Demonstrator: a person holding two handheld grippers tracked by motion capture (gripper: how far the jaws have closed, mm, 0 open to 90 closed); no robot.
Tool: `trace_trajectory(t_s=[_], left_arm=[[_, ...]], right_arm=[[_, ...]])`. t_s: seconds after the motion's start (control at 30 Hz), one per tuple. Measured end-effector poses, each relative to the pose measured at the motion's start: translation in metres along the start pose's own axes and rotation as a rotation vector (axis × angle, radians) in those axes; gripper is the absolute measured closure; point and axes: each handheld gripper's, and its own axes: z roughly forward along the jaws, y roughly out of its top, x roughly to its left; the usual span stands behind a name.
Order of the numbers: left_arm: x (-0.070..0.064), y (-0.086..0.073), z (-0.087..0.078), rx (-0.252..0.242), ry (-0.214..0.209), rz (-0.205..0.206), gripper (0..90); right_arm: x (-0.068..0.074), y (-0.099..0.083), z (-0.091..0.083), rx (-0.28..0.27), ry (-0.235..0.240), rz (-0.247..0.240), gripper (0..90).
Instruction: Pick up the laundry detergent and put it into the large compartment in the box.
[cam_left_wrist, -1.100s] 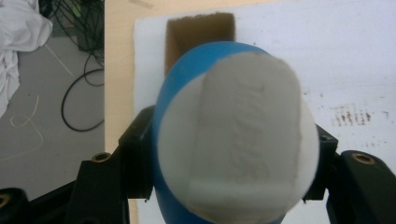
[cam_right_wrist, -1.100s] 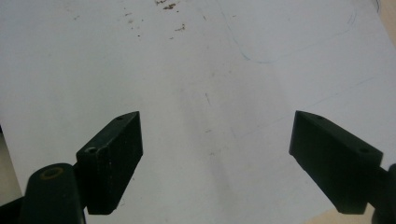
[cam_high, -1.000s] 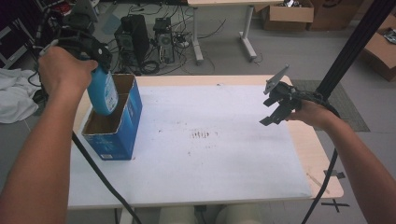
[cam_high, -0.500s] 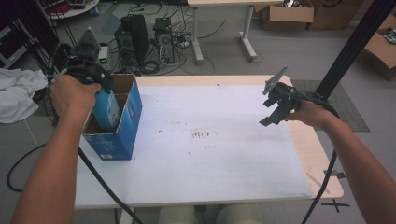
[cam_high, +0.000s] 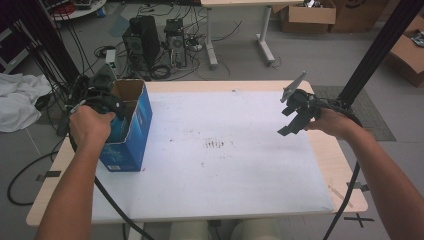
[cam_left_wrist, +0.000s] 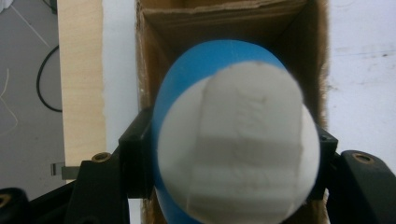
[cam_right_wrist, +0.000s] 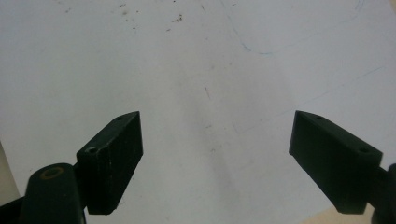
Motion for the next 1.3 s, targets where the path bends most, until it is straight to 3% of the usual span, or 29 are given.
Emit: trace_trajectory(t_s=[0.47,0.63,1.3], left_arm=[[-0.005,-0.003,0.024,0.055,-0.019,0.024,38.0],[-0.004,-0.005,0.03,0.064,-0.028,0.013,38.0],[0.0,-0.006,0.032,0.057,-0.047,-0.006,37.2]], right_arm=[[-0.002,-0.004,0.0,-0.002,0.001,0.009,17.3],[-0.002,-0.005,0.0,-0.005,0.001,0.011,17.4],[-0.002,-0.007,-0.001,-0.012,-0.003,0.009,17.5]])
